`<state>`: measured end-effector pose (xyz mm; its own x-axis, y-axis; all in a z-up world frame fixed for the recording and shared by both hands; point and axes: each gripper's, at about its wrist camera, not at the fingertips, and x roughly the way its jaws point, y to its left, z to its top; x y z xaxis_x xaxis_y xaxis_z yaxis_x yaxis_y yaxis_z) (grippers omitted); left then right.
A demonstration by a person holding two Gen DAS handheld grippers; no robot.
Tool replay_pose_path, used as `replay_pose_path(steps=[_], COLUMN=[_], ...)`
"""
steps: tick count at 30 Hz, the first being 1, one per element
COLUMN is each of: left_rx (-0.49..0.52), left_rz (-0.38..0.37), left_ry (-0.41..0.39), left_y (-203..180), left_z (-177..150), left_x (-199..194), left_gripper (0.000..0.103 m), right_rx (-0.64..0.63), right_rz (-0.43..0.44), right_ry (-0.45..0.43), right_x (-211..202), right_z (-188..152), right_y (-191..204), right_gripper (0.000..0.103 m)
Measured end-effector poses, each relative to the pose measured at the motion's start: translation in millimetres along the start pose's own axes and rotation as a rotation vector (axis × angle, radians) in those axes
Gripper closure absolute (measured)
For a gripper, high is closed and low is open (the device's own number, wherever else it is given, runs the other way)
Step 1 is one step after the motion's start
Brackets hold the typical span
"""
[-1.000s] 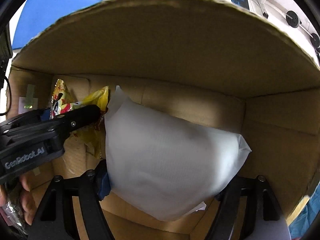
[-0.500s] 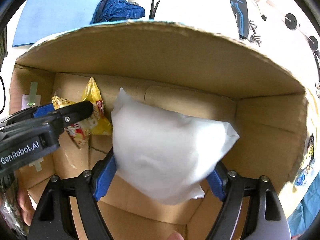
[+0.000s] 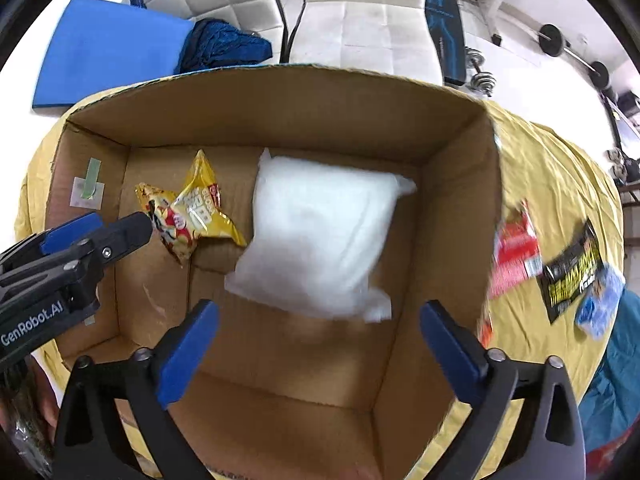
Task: Organize soft objects
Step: 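Lower both held packs into the box and open both tools, then grasp the black wipe pack with the left tool while the right grasps the tissue pack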
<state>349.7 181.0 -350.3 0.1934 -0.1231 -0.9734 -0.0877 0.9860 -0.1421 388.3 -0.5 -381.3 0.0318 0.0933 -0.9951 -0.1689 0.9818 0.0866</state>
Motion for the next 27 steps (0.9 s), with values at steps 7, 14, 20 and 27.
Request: replay_pose_path(steps=[7, 14, 20, 27], left_rx=[0.011, 0.048, 0.047, 0.061], left_rz=[0.059, 0.081, 0.07, 0.045], left_ry=[-0.078, -0.145, -0.195, -0.246], left_y=[-2, -10, -13, -19], left_z=[-16, -35, -54, -80], left_x=[-13, -44, -81, -126], left_gripper=[0.005, 0.004, 0.004, 0.004], right_rx=[0.063, 0.092, 0.111, 0.118], right_rz=[-0.027, -0.031, -0.037, -0.019], right_ry=[-0.078, -0.142, -0.204, -0.271], right_x=[-18, -46, -81, -123], right_z=[-37, -63, -90, -128], right_y=[0, 5, 5, 10], right_gripper=[0.0, 0.0, 0.0, 0.0])
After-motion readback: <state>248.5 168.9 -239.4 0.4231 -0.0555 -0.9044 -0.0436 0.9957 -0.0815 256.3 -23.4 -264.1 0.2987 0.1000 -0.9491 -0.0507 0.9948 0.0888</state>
